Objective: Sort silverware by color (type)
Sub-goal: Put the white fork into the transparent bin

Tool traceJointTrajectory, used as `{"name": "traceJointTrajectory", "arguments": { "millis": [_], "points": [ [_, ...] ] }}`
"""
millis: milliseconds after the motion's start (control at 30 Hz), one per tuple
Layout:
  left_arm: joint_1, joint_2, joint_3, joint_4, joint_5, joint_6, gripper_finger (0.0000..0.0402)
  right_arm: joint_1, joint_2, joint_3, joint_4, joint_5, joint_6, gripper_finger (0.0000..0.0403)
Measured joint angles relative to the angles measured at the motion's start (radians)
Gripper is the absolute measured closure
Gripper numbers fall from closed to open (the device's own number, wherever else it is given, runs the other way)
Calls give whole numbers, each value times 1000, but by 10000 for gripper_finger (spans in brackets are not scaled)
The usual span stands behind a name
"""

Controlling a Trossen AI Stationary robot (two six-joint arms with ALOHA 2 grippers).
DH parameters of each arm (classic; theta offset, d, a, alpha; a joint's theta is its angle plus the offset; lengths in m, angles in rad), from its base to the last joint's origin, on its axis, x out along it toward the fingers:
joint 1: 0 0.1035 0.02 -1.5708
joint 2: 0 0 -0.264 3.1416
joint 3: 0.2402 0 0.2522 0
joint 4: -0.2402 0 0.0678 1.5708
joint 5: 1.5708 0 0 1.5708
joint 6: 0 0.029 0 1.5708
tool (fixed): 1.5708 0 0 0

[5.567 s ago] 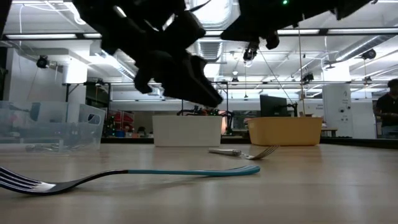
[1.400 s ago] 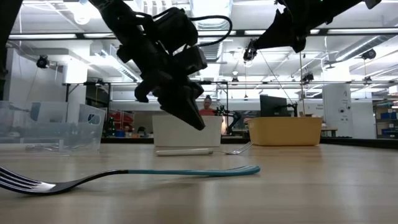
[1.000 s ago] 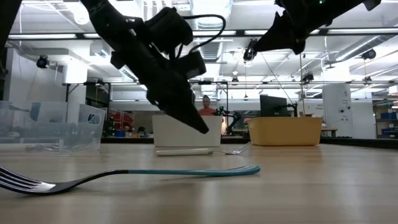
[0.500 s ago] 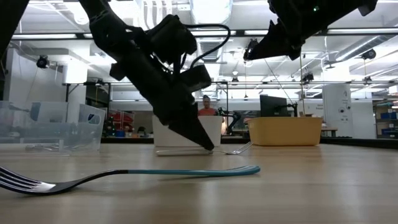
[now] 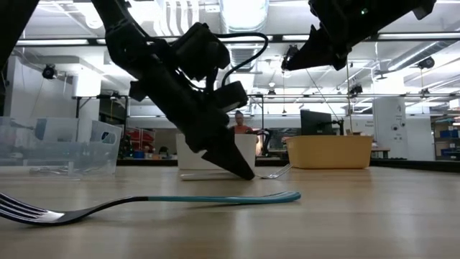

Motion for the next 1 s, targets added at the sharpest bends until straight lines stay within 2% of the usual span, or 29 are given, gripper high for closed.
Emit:
{"name": "traceJointTrajectory", "arguments": {
  "millis": [333, 600, 1000],
  "points": [
    [1, 6, -7, 32, -23, -3, 388, 0, 7, 0, 1, 0, -2, 394],
    [1, -34, -12, 64, 10, 20, 399, 0, 12, 0, 1, 0, -8, 394],
    [-3, -172, -20, -74, 24, 47, 400, 0, 12, 0, 0, -1, -7, 394]
  ]
}}
